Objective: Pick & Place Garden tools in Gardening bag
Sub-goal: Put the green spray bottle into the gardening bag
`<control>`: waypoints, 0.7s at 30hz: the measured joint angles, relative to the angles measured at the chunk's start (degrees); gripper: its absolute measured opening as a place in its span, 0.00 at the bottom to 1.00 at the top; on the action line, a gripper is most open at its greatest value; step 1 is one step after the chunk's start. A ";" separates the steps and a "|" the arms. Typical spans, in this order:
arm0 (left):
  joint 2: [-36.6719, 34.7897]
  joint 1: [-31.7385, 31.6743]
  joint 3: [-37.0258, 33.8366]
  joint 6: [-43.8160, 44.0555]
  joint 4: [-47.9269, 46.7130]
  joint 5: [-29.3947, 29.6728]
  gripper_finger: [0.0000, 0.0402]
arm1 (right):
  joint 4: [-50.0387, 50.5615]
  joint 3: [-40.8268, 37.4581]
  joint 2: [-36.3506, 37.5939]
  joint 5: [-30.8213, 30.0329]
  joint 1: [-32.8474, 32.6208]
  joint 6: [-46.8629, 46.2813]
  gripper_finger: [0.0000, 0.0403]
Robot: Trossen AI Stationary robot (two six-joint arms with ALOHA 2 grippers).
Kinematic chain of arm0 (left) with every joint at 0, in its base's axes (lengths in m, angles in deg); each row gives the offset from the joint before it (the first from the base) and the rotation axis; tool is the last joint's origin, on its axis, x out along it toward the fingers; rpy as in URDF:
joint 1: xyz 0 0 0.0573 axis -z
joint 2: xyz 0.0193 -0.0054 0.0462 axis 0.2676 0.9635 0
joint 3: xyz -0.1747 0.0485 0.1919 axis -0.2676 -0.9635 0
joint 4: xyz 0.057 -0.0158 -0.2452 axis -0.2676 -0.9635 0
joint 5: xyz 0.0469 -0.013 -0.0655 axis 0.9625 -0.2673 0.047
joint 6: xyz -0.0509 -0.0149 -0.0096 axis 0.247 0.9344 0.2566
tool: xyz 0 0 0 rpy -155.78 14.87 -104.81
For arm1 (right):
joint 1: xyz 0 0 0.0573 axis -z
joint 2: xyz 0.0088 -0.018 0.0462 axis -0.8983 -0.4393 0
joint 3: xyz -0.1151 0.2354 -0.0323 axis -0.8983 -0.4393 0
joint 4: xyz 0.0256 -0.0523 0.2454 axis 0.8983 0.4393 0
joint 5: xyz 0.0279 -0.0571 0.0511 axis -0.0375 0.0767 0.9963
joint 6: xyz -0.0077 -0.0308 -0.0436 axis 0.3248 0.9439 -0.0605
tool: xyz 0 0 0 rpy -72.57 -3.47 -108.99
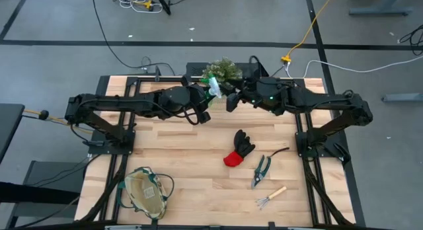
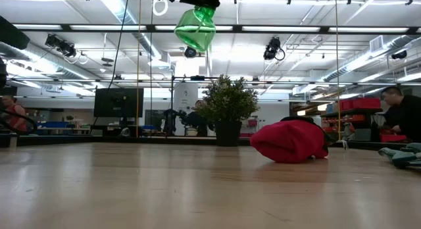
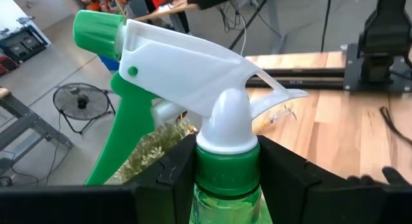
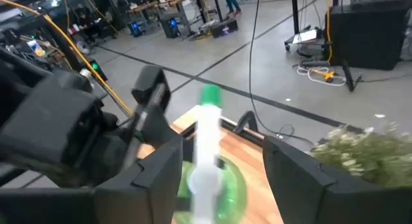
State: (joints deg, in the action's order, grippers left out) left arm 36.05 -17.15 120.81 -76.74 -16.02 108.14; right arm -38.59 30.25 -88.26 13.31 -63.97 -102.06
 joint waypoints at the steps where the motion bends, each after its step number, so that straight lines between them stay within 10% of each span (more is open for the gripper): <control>1: -0.37 0.00 0.04 0.03 0.08 -0.03 0.37 | 0.38 0.00 0.65 0.00 0.00 0.37 0.54; 21: -11.17 7.45 -0.05 6.33 -7.63 -0.19 0.37 | 2.12 0.02 3.66 0.59 0.00 4.88 0.54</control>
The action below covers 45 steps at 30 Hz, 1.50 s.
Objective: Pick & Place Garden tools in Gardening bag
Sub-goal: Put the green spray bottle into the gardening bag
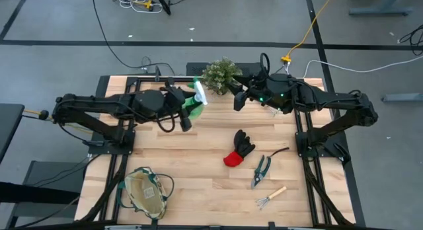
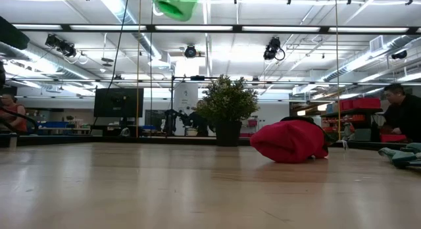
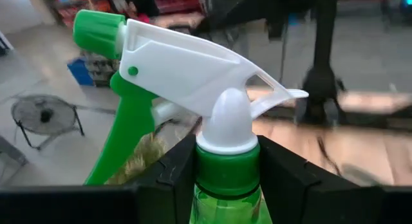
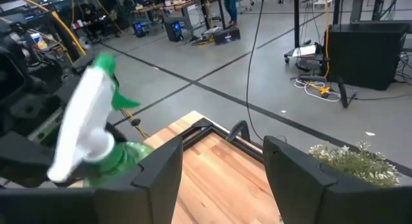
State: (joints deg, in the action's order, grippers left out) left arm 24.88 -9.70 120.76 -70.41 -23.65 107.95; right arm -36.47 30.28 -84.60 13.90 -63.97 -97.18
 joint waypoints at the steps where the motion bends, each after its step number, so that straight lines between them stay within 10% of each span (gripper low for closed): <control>1: -0.24 0.43 0.01 0.13 -0.03 0.00 0.36 | 0.02 0.00 0.00 0.26 0.00 0.00 0.54; 45: -5.56 10.58 0.12 14.37 -21.64 -7.86 0.36 | 0.46 0.00 -0.02 0.63 -0.01 0.92 0.54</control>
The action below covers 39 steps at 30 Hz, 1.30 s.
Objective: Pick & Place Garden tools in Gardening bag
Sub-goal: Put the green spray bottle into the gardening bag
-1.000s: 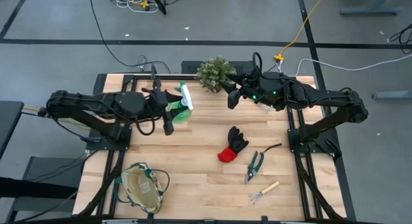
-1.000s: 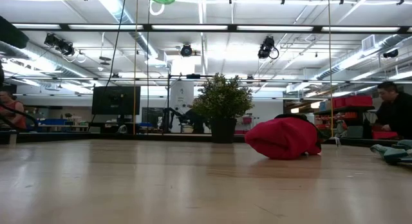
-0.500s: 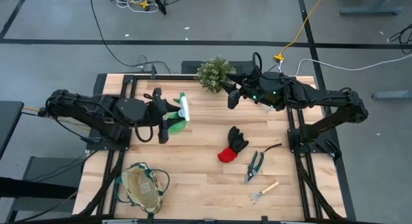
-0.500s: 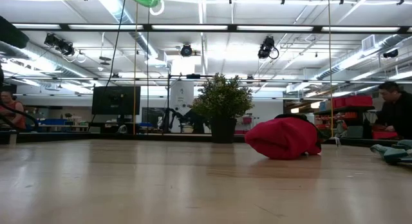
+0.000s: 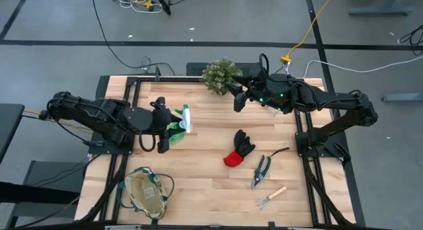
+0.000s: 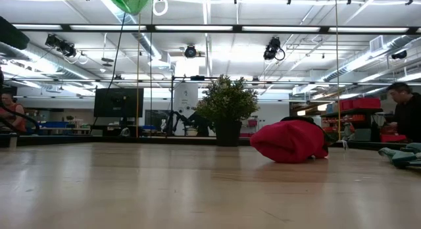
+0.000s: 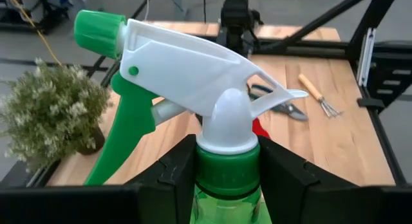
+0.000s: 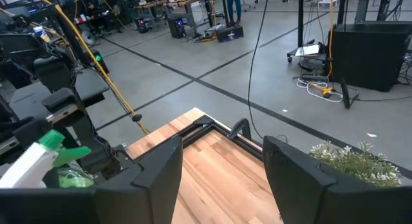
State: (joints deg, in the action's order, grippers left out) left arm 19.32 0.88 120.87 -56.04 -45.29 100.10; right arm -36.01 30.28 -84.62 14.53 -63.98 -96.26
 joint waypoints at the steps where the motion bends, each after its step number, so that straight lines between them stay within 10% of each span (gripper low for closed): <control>1: 0.00 0.00 0.00 0.38 -0.43 -0.25 0.36 | 0.00 0.00 0.00 0.00 0.01 0.00 0.54; 39: 0.00 17.03 0.00 7.90 1.20 -4.25 0.36 | 0.02 0.00 0.00 -0.02 0.00 -0.23 0.54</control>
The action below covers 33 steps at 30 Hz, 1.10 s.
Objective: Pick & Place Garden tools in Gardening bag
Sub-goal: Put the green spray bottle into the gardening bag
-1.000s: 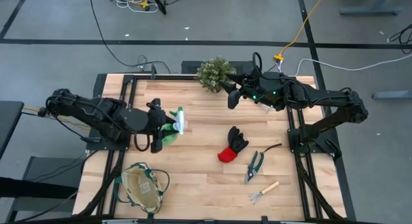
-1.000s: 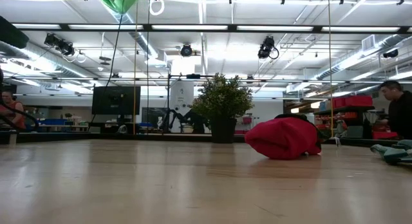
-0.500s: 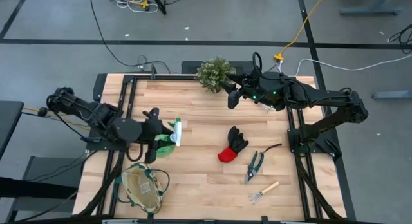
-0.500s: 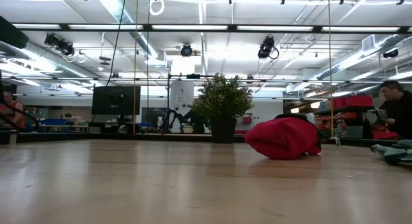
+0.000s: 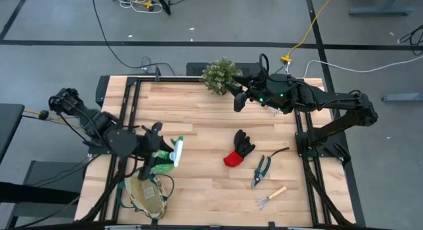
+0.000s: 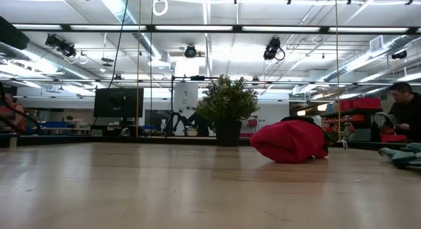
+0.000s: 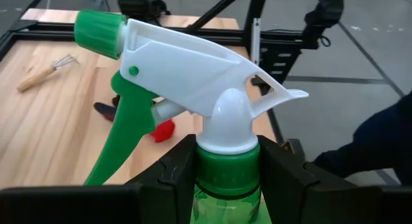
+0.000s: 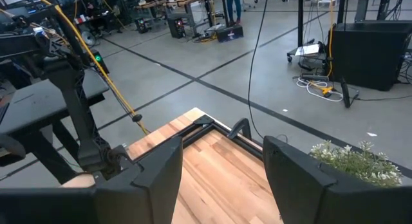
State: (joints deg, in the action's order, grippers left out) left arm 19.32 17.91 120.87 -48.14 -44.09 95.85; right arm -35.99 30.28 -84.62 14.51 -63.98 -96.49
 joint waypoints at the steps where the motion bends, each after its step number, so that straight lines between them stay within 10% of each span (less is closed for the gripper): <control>1: 0.00 0.31 0.00 0.00 -0.33 0.06 0.36 | 0.00 0.00 0.00 0.00 0.01 0.01 0.54; 18: -4.52 7.18 -0.04 2.53 -7.31 7.08 0.36 | 0.58 0.00 -0.02 0.02 0.01 -0.08 0.54; 33: -9.56 7.93 -0.02 -6.13 -2.84 -18.39 0.37 | 2.67 0.00 -0.02 -0.02 0.00 -0.17 0.54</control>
State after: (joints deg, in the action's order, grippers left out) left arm 9.76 25.84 120.85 -54.28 -46.92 77.46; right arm -33.32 30.28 -84.64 14.48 -63.99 -96.65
